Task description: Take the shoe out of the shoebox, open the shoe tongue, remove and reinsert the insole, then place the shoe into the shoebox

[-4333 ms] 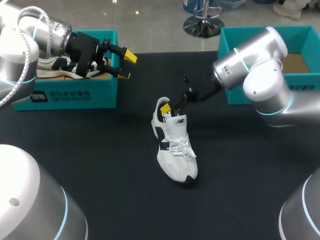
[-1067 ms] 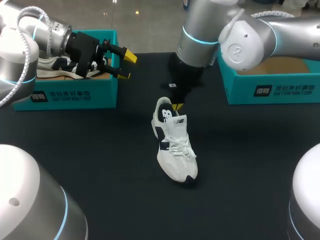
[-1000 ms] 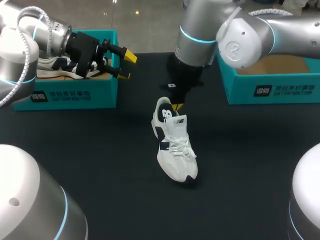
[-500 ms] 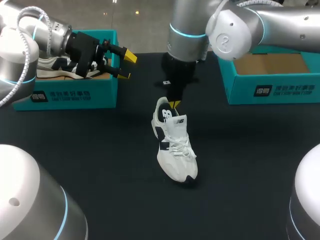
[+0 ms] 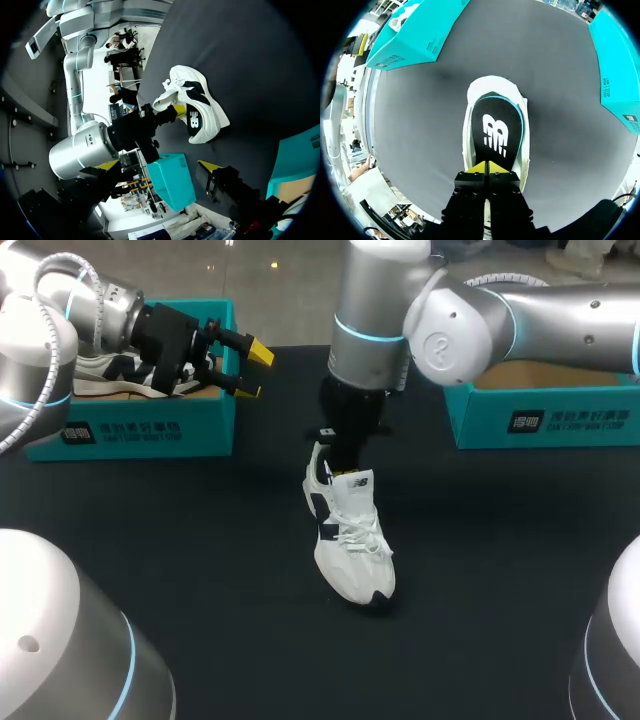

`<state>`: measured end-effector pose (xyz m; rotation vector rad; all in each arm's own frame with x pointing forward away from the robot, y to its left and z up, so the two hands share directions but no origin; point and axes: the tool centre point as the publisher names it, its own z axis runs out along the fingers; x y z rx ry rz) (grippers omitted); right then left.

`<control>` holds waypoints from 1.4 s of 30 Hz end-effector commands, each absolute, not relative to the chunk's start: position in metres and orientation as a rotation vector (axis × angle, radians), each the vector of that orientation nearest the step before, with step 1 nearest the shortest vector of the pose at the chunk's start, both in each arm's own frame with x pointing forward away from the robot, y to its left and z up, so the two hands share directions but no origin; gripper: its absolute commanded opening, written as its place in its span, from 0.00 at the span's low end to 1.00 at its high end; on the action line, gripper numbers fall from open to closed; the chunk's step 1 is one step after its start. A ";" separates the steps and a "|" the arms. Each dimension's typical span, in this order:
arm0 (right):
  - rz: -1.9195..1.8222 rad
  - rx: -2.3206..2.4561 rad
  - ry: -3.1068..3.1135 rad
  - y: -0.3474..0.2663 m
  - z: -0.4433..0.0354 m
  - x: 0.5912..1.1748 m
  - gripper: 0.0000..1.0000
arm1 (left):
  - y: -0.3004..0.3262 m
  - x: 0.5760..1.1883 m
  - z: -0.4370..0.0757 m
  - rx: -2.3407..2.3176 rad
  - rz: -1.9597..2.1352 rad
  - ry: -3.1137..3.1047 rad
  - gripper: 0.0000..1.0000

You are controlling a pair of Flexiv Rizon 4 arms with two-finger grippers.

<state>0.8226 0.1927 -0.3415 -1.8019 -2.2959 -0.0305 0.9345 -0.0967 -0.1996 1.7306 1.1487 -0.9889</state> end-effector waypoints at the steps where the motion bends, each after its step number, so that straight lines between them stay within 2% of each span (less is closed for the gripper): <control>1: -0.003 -1.810 -2.281 0.193 -0.348 0.821 0.00 | -0.097 0.935 -0.199 1.733 -0.987 1.149 1.00; 13: 0.105 -1.802 -2.221 0.188 -0.364 0.800 0.00 | -0.097 0.935 -0.199 1.733 -0.987 1.149 1.00; 34: 0.173 -1.755 -2.197 0.189 -0.397 0.800 0.00 | -0.097 0.935 -0.199 1.733 -0.987 1.149 1.00; 42: 0.185 -1.818 -2.264 0.187 -0.373 0.804 0.00 | -0.097 0.935 -0.199 1.733 -0.987 1.149 1.00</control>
